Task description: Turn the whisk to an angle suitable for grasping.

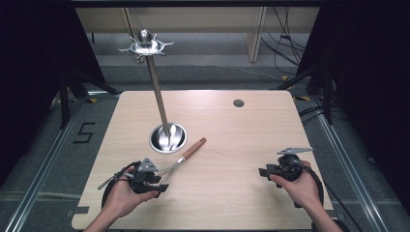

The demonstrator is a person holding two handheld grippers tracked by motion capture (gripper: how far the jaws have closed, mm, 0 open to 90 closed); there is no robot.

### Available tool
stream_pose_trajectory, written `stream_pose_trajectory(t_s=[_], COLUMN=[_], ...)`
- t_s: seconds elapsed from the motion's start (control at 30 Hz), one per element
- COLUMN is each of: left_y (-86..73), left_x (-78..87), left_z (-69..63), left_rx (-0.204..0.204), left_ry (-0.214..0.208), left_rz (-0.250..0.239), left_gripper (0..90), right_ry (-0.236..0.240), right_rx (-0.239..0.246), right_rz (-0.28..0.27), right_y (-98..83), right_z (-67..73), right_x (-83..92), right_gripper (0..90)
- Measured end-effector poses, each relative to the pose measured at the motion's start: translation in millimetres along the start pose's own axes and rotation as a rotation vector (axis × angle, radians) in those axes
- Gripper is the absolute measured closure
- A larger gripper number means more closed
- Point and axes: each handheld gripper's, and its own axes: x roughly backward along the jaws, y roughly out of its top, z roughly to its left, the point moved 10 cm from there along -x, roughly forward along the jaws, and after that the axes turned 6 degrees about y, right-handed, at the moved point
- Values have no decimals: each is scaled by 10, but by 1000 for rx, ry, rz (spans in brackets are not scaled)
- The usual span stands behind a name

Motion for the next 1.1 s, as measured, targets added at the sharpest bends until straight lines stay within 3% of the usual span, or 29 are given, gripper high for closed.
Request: stream_pose_trajectory(t_s=[0.1, 0.17, 0.27, 0.33, 0.37, 0.4, 0.5, 0.53, 0.57, 0.6, 0.63, 0.7, 0.73, 0.8, 0.83, 0.87, 0.9, 0.97, 1.0, 1.03, 1.1], left_y=[26, 157, 243, 384, 384, 431, 493, 559, 559, 596, 620, 676, 696, 721, 740, 751, 763, 812, 823, 815, 838], left_x=[8, 9, -12, -72, -72, -124, -202, -262, -262, -296, -325, -383, -418, -468, -508, -524, -554, -633, -666, -709, -781], left_z=[33, 84, 100, 165, 165, 177, 214, 246, 246, 265, 283, 305, 298, 326, 321, 339, 302, 321, 322, 265, 275], left_rx=[1, 17, 17, -16, -16, -25, -55, -81, -81, -83, -83, -102, -94, -144, -145, -179, -147, -188, -188, -133, -154], left_ry=[-1, 8, 7, 35, 35, 39, 57, 67, 67, 76, 85, 86, 81, 75, 76, 75, 70, 69, 79, 70, 73], left_rz=[13, -15, -12, -1, -1, 49, 75, 102, 102, 113, 139, 176, 195, 248, 253, 279, 283, 285, 288, 293, 300], left_gripper=[527, 517, 491, 477, 465, 449, 424, 418, 409, 409, 397, 396, 396, 395, 397, 400, 407, 418, 426, 426, 442], right_ry=[-15, 9, 14, 8, 14, 13, 18, 1, -24, -24, -54, -50, 22, 21, 22, 14, 15, 15, 17, 17, 24], right_rx=[-6, -3, -16, 9, -5, -14, -14, -17, -23, -23, -27, -23, -8, -12, -12, -12, -13, -11, -12, -12, -7], right_rz=[7, -3, 3, 0, -1, 3, 4, 13, -18, -18, -21, -28, 9, 11, 12, 13, 13, 13, 16, 16, 16], right_y=[-5, 2, -3, -3, 1, -2, 0, -10, 12, 12, 15, 20, -3, -4, -5, -5, -5, -5, -8, -8, -8], right_z=[-13, -4, -3, -25, -5, 3, -4, -29, -37, -37, -61, -65, -15, -11, -9, -13, -12, -11, -10, -10, -6], right_x=[-3, -9, -9, -15, -15, -10, -15, -3, -33, -33, -37, -49, -33, -34, -35, -35, -35, -37, -35, -35, -40], right_gripper=[572, 567, 563, 562, 561, 561, 560, 560, 560, 560, 559, 559, 559, 559, 560, 560, 560, 560, 560, 560, 560])
